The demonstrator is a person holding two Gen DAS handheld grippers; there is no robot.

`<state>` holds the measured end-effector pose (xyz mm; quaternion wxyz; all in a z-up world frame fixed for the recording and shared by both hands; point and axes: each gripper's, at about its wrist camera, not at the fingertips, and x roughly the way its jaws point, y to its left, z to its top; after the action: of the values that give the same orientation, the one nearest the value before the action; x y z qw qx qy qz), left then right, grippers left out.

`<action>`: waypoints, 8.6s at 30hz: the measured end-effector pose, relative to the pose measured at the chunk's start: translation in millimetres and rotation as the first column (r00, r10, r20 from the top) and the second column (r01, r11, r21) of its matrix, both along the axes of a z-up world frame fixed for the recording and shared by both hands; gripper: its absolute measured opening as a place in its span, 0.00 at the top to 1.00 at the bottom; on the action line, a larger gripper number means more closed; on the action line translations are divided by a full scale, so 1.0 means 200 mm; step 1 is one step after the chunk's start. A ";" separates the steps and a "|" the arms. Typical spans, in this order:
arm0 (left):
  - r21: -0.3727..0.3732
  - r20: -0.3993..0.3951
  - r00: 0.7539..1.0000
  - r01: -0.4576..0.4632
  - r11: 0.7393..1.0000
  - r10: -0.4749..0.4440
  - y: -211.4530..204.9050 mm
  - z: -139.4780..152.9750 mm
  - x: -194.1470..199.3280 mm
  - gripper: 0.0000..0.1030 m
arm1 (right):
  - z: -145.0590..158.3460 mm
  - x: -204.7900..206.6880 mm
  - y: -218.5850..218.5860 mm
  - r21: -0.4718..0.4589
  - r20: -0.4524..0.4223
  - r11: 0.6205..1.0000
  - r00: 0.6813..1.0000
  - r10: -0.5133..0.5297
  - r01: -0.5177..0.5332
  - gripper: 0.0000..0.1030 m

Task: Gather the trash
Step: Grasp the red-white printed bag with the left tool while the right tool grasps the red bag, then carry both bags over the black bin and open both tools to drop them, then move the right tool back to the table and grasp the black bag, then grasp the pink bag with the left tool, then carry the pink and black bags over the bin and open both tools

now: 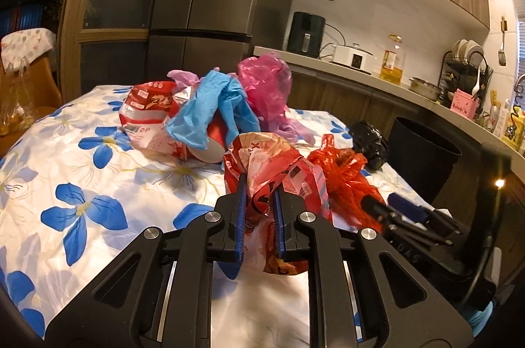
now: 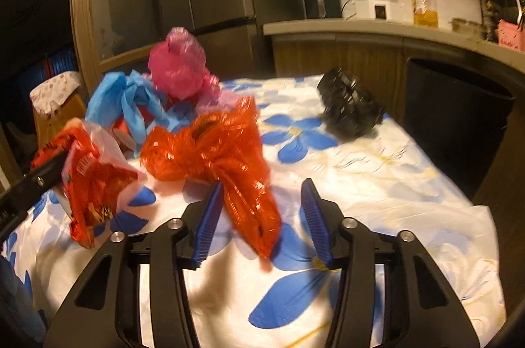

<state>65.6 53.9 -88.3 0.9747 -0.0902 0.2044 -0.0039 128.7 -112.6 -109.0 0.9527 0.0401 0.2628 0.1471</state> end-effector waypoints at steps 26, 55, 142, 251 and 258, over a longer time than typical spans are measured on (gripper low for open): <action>0.041 0.096 0.994 0.054 0.998 -0.058 -0.19 0.28 0.00 0.87 | 0.36 -0.26 -0.29 0.079 0.172 0.996 0.983 -0.060 0.047 0.94; 0.078 0.235 0.913 0.325 0.942 -0.334 -1.22 0.59 0.79 0.86 | 0.65 0.08 -1.12 0.198 0.311 0.864 0.807 -0.502 0.462 0.94; 0.062 0.118 0.986 0.109 0.992 -0.116 -0.70 0.31 0.53 0.06 | 0.48 0.05 -0.91 0.159 0.236 0.917 0.887 -0.396 0.367 0.27; 0.065 0.200 0.893 0.399 0.915 -0.403 -1.24 0.58 0.75 0.95 | 0.67 0.13 -1.13 0.131 0.321 0.896 0.837 -0.443 0.424 0.94; 0.065 0.197 0.878 0.433 0.899 -0.437 -1.40 0.55 0.91 0.95 | 0.67 0.23 -1.23 0.140 0.335 0.891 0.826 -0.454 0.433 0.94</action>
<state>247.9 -225.9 22.2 0.9655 -0.0318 0.1174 -0.2303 174.1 -358.1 24.5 0.9908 0.0999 0.0635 -0.0659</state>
